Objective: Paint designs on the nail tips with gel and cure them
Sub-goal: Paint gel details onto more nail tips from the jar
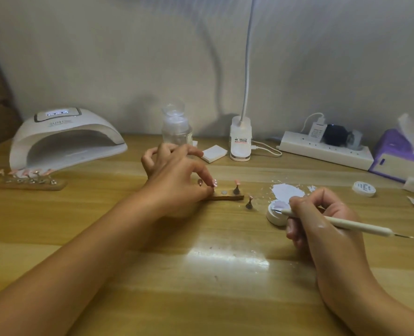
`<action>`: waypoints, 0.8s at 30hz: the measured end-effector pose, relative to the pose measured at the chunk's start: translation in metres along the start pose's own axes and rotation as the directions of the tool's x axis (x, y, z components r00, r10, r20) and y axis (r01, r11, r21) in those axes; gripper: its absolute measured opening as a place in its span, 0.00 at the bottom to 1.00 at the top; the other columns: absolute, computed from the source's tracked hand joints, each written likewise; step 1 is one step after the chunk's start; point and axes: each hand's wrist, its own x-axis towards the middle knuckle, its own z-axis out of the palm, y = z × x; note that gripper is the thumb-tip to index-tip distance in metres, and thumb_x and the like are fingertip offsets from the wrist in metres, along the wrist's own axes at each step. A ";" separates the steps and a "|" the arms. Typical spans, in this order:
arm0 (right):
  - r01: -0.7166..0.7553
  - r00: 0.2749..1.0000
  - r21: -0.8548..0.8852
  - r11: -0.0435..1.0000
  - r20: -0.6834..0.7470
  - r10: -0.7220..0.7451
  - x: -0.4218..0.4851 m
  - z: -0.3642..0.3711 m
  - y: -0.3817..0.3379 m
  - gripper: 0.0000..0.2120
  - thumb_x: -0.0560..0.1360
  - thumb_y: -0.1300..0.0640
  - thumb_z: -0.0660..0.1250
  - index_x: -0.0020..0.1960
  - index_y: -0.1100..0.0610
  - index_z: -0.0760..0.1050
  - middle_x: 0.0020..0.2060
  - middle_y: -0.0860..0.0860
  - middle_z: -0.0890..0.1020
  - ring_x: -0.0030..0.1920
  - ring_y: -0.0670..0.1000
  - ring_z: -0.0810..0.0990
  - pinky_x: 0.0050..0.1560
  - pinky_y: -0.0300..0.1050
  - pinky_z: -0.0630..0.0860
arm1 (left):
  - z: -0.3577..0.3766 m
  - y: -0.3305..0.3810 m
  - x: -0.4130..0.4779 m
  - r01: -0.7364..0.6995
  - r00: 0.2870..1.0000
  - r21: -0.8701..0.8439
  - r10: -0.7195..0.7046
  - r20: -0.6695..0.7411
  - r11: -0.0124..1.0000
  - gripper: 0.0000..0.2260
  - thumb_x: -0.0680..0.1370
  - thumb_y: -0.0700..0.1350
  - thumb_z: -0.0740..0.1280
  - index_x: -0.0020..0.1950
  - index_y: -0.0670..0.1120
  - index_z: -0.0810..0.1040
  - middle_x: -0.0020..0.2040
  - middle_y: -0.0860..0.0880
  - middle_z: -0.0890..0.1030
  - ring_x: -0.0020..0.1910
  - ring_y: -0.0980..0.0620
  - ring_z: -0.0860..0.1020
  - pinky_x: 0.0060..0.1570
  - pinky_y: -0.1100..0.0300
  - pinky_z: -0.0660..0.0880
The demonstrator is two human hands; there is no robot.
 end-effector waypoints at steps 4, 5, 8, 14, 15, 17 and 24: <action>-0.012 1.000 -0.013 1.000 0.010 0.012 0.000 0.000 -0.001 0.15 0.77 0.64 0.65 0.34 0.55 0.66 0.21 0.52 0.74 0.21 0.43 0.70 0.21 0.33 0.65 | 0.002 -0.002 0.001 -0.024 1.000 0.042 0.025 -0.019 0.999 0.07 0.69 0.60 0.73 0.34 0.65 0.77 0.68 0.63 0.68 0.67 0.60 0.54 0.65 0.58 0.39; -0.014 1.000 -0.015 1.000 0.012 0.015 0.000 0.000 -0.001 0.14 0.77 0.64 0.65 0.34 0.56 0.66 0.21 0.52 0.74 0.21 0.43 0.70 0.21 0.33 0.65 | 0.002 -0.002 0.001 -0.034 0.999 0.056 0.036 -0.025 0.998 0.06 0.69 0.60 0.73 0.34 0.64 0.78 0.68 0.62 0.68 0.68 0.59 0.54 0.66 0.57 0.39; -0.018 1.000 -0.022 1.000 0.015 0.018 0.000 0.000 0.000 0.14 0.77 0.64 0.65 0.34 0.56 0.67 0.21 0.53 0.74 0.21 0.43 0.70 0.21 0.33 0.66 | 0.001 -0.003 0.001 -0.061 0.998 0.072 0.063 -0.027 0.996 0.07 0.69 0.61 0.73 0.35 0.64 0.77 0.70 0.61 0.67 0.69 0.57 0.54 0.68 0.56 0.38; -0.022 1.000 -0.033 0.999 0.017 0.023 0.000 0.000 0.000 0.14 0.77 0.64 0.65 0.34 0.55 0.67 0.22 0.53 0.74 0.22 0.43 0.70 0.21 0.33 0.66 | 0.002 -0.005 0.001 -0.076 0.997 0.065 0.078 -0.028 0.995 0.06 0.70 0.61 0.71 0.44 0.64 0.78 0.72 0.59 0.65 0.69 0.57 0.54 0.69 0.56 0.36; -0.023 1.000 -0.035 0.999 0.019 0.024 0.001 0.000 0.000 0.14 0.77 0.64 0.65 0.34 0.56 0.68 0.22 0.53 0.74 0.22 0.43 0.70 0.21 0.33 0.66 | 0.002 -0.006 0.001 -0.076 0.996 0.065 0.078 -0.031 0.995 0.08 0.70 0.60 0.71 0.47 0.64 0.78 0.72 0.59 0.65 0.70 0.57 0.54 0.69 0.56 0.36; -0.022 0.999 -0.040 0.999 0.024 0.023 0.001 0.000 0.001 0.13 0.77 0.64 0.65 0.35 0.57 0.68 0.22 0.53 0.75 0.22 0.43 0.71 0.21 0.33 0.66 | 0.003 -0.007 0.001 -0.072 0.996 0.073 0.075 -0.037 0.995 0.12 0.70 0.61 0.71 0.51 0.64 0.77 0.73 0.59 0.64 0.71 0.56 0.54 0.69 0.56 0.36; -0.002 1.000 -0.002 1.000 -0.026 0.002 0.002 -0.002 0.002 0.14 0.77 0.60 0.67 0.35 0.53 0.69 0.21 0.51 0.74 0.21 0.42 0.70 0.21 0.33 0.66 | 0.002 0.005 -0.003 -0.158 0.984 0.113 0.165 -0.059 0.981 0.21 0.69 0.64 0.69 0.60 0.62 0.72 0.71 0.57 0.65 0.71 0.53 0.55 0.69 0.55 0.39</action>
